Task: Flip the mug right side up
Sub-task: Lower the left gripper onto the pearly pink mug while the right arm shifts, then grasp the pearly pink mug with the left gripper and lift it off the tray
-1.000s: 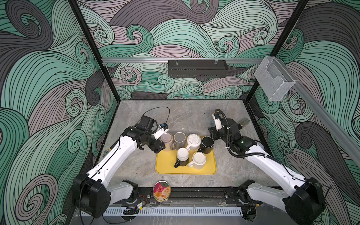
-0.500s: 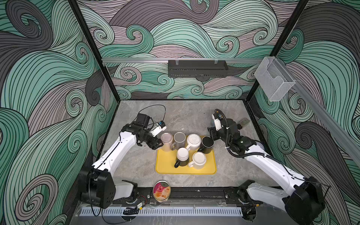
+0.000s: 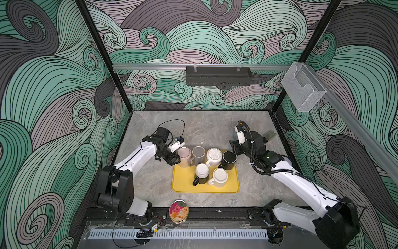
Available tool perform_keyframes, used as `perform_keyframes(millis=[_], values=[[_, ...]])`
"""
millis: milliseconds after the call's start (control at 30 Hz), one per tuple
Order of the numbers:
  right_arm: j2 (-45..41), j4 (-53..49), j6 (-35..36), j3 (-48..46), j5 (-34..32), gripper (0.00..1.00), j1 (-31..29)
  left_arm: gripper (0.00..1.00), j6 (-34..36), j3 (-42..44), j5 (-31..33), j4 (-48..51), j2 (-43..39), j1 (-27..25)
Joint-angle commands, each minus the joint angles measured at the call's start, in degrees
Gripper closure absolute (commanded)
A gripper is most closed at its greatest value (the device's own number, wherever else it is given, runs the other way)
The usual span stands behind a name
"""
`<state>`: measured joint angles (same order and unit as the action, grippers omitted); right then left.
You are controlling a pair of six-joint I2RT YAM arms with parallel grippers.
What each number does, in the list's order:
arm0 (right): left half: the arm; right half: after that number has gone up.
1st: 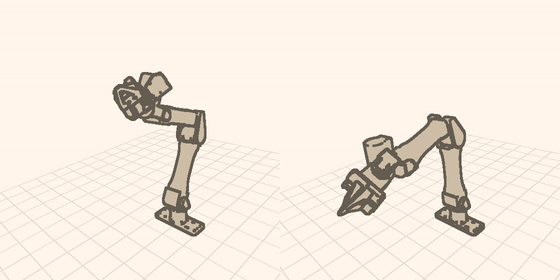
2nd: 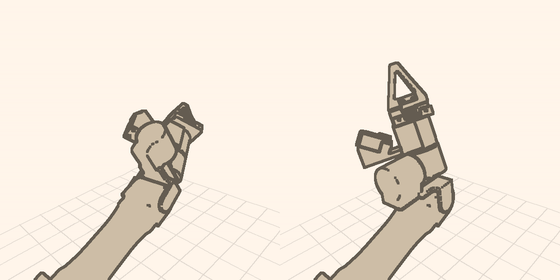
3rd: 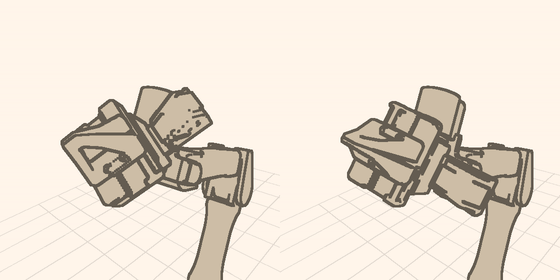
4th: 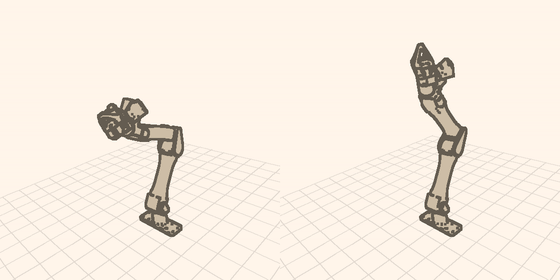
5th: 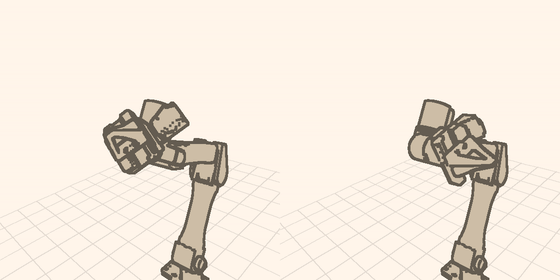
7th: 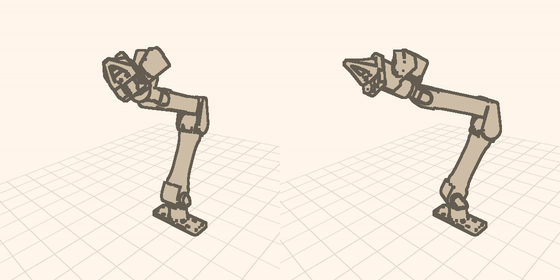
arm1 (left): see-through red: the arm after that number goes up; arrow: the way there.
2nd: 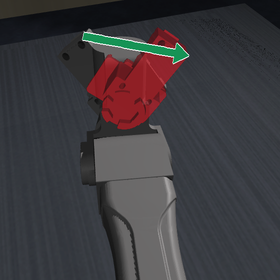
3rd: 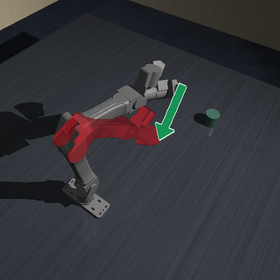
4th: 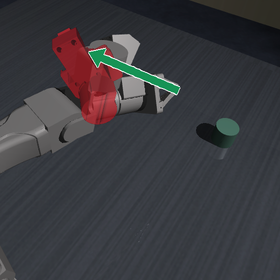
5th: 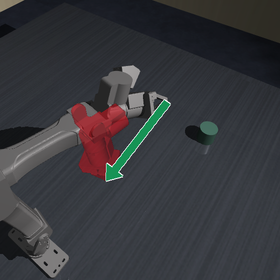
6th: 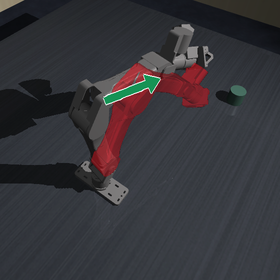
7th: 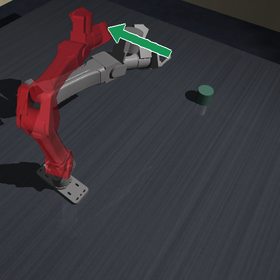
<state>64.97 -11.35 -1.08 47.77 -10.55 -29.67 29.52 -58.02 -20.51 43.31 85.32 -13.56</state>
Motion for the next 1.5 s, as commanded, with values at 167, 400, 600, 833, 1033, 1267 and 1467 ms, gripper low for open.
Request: perform_keyframes(millis=[167, 400, 600, 833, 1033, 1267, 1467], values=[[-1.7, 0.5, -0.1, -0.5, -0.9, 0.34, -0.3, 0.49, 0.4, -1.6, 0.3, 1.3, 2.8, 0.1], [-1.9, 0.5, -0.2, -0.7, -0.8, 0.35, -0.4, 0.57, 0.5, -0.7, 1.0, 0.1, 2.8, -0.5], [-2.3, 0.6, -0.3, -0.8, -0.9, 0.35, -0.4, 0.66, 0.5, -0.9, 1.6, 0.1, 3.7, -1.3], [-2.3, 0.5, -0.3, -0.8, -0.8, 0.36, -0.3, 0.71, 0.4, -1.0, 2.1, 0.6, 4.4, -2.2], [-2.4, 1.0, -0.6, -1.0, -0.5, 0.36, -0.4, 0.78, -0.4, -1.9, 3.2, 2.8, 5.1, -3.1], [-2.4, 1.3, -0.9, -1.3, -0.1, 0.36, -0.4, 1.00, -2.6, -1.8, 6.4, 2.9, 3.7, -4.0], [-2.6, 1.4, -1.1, -1.4, 0.4, 0.37, -0.4, 1.00, -4.5, -1.3, 11.0, 1.8, -0.4, -5.1]])
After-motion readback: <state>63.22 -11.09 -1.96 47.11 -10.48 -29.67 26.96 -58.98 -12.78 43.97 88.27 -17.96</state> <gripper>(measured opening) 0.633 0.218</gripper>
